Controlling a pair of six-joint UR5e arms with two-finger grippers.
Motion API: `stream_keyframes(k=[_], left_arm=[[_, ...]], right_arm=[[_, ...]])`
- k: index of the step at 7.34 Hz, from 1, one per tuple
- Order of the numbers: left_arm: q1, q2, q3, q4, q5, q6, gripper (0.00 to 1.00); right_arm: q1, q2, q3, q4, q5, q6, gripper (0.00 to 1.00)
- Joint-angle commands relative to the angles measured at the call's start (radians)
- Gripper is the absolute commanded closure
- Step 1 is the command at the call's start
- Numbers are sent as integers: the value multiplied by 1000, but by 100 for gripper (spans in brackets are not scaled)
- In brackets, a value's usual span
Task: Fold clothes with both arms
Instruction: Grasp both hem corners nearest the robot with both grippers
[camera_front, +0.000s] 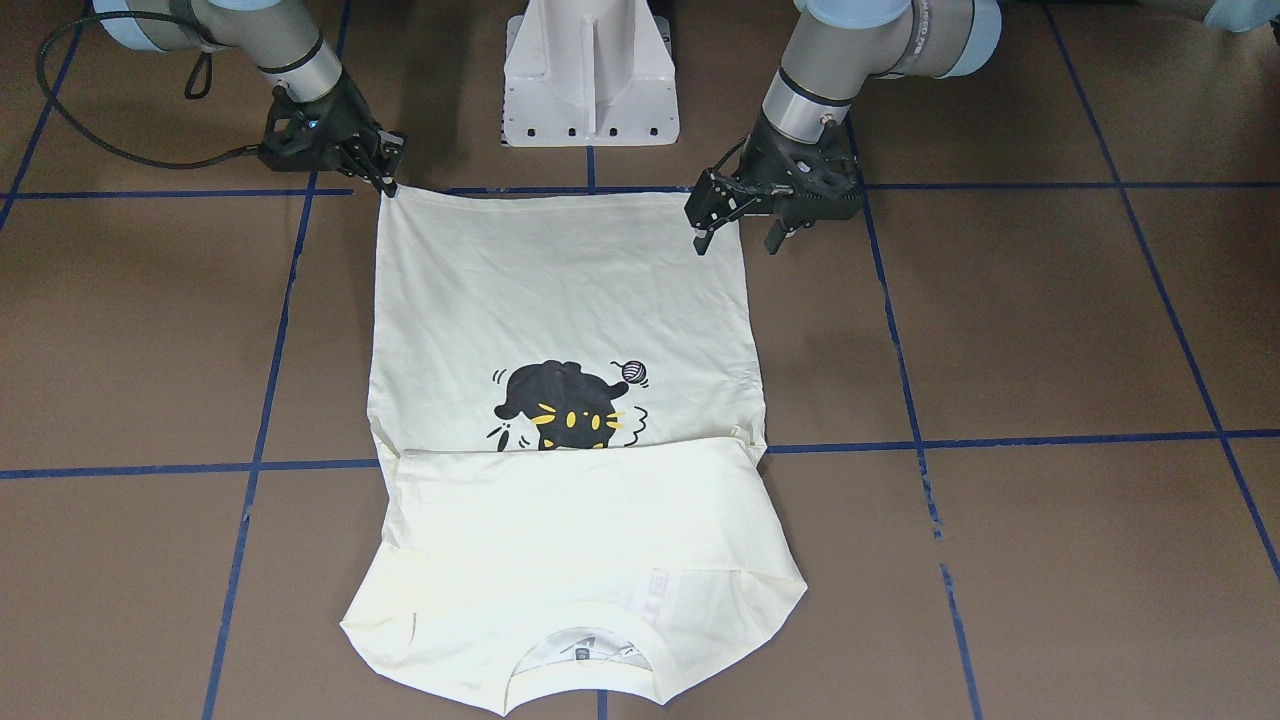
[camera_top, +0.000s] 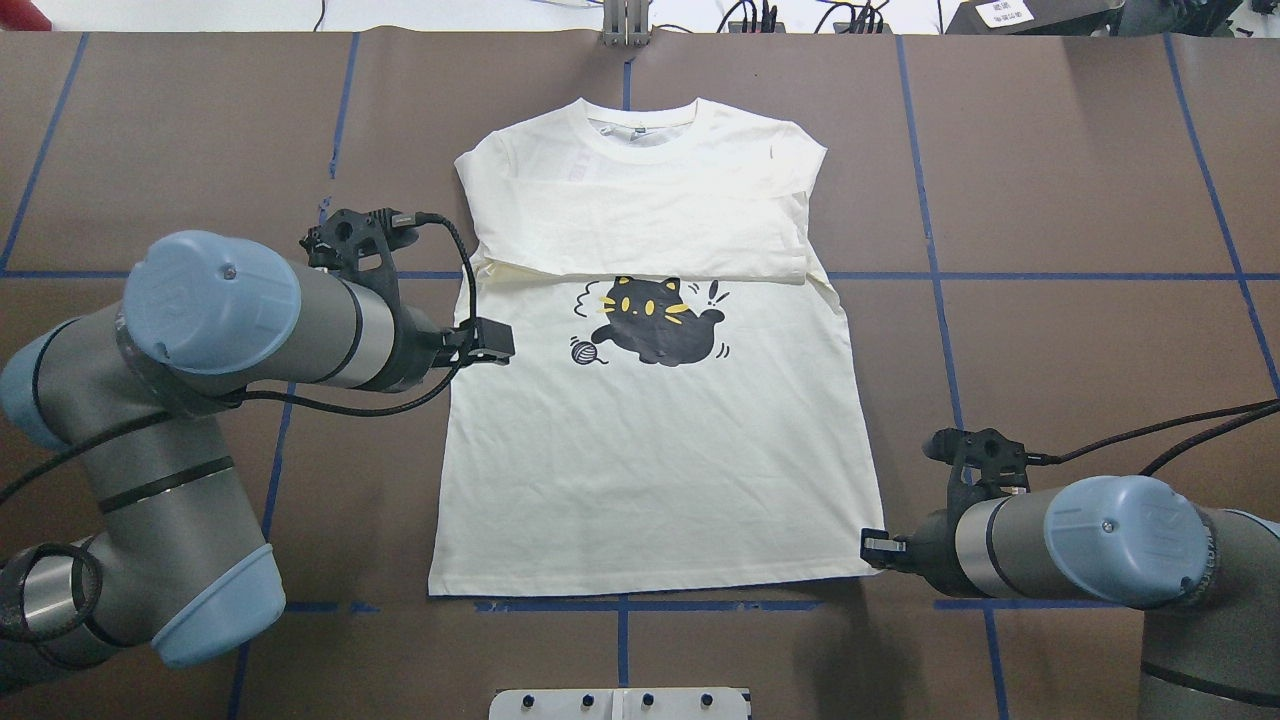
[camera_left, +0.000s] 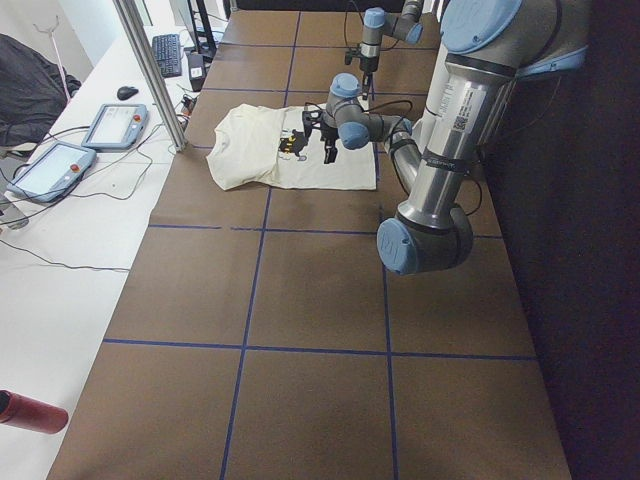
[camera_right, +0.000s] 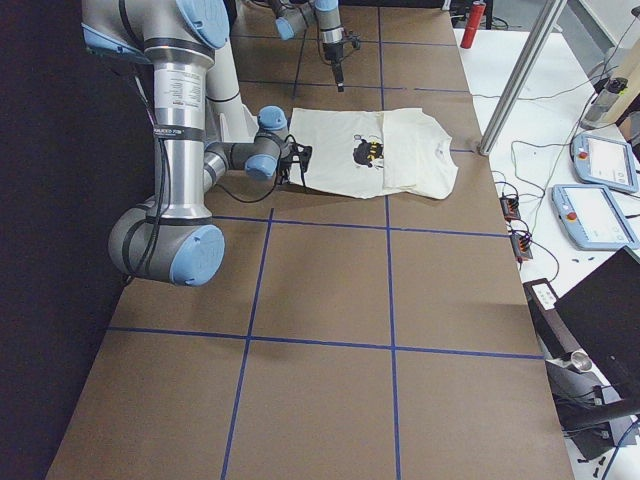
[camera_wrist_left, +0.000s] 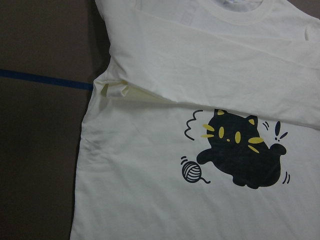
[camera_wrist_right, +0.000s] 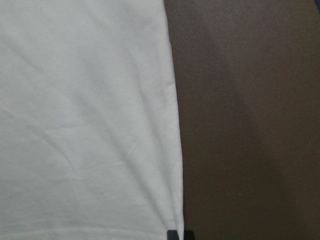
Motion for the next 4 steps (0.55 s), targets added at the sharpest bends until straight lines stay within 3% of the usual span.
stream_keyframes(k=[1, 4], left_arm=[[142, 68, -6, -45, 54, -186, 0], [243, 103, 18, -34, 148, -236, 2]], right_arm=[[19, 0, 17, 4, 17, 0, 100], [23, 9, 17, 4, 19, 0, 100]])
